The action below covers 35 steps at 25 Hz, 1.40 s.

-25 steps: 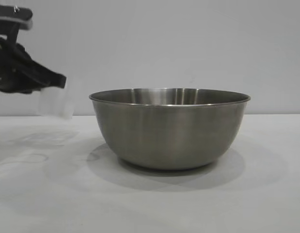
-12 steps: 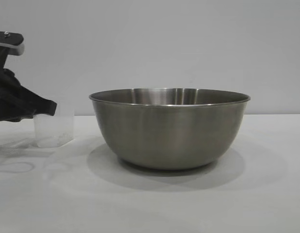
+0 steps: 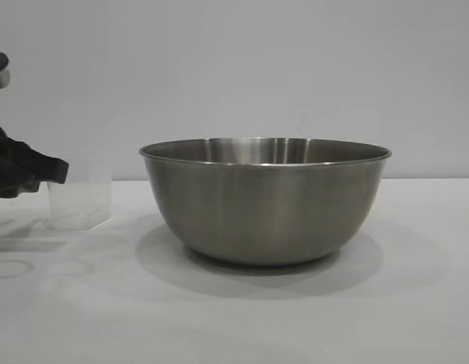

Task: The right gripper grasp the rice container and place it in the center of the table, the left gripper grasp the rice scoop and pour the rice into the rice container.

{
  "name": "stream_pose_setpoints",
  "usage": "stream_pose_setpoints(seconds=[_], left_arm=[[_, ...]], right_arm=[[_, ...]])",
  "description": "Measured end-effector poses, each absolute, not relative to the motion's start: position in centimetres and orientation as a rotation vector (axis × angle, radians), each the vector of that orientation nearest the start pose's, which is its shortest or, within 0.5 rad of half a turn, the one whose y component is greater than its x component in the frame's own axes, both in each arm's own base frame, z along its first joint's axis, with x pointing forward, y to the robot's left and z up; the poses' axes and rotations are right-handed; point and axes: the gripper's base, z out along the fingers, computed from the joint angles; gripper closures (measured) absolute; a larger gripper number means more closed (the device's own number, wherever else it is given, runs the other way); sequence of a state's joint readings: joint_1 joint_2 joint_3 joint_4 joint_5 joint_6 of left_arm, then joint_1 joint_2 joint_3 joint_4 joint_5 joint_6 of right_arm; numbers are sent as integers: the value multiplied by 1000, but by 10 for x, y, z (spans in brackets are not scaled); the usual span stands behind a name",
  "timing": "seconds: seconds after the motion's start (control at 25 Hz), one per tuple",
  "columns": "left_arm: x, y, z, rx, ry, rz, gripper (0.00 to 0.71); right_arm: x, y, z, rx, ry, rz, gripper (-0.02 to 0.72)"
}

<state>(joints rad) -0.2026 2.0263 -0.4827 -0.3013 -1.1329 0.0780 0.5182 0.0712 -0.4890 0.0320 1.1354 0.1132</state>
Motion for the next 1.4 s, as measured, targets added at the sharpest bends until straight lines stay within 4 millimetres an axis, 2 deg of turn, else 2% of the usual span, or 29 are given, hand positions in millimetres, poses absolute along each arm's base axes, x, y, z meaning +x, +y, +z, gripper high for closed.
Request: stream_pose_setpoints(seconds=[0.2, 0.32, 0.48, 0.6, 0.68, 0.8, 0.96, 1.04, 1.2, 1.4], left_arm=[[296, -7, 85, -75, 1893, 120, 530], [306, 10, 87, -99, 1894, 136, 530], [321, 12, 92, -73, 1936, 90, 530], [335, 9, 110, -99, 1932, 15, 530], [342, 6, 128, -34, 1946, -13, 530], [340, 1, 165, 39, 1995, -38, 530], [312, 3, 219, 42, 2053, -1, 530], [290, 3, 252, 41, 2045, 23, 530], [239, -7, 302, 71, 2029, 32, 530], [172, -7, 331, 64, 2091, 51, 530]], right_arm=[[2, 4, 268, -449, 2183, 390, 342], [2, 4, 268, -449, 2183, 390, 342], [2, 3, 268, -438, 2185, 387, 342], [2, 3, 268, -422, 2187, 382, 342], [2, 3, 268, -417, 2188, 382, 342], [2, 2, 268, -417, 2188, 380, 342], [3, 2, 268, -415, 2190, 376, 342], [3, 2, 268, -415, 2190, 375, 342], [3, 2, 268, -415, 2190, 373, 342], [3, 2, 268, -415, 2190, 373, 342]])
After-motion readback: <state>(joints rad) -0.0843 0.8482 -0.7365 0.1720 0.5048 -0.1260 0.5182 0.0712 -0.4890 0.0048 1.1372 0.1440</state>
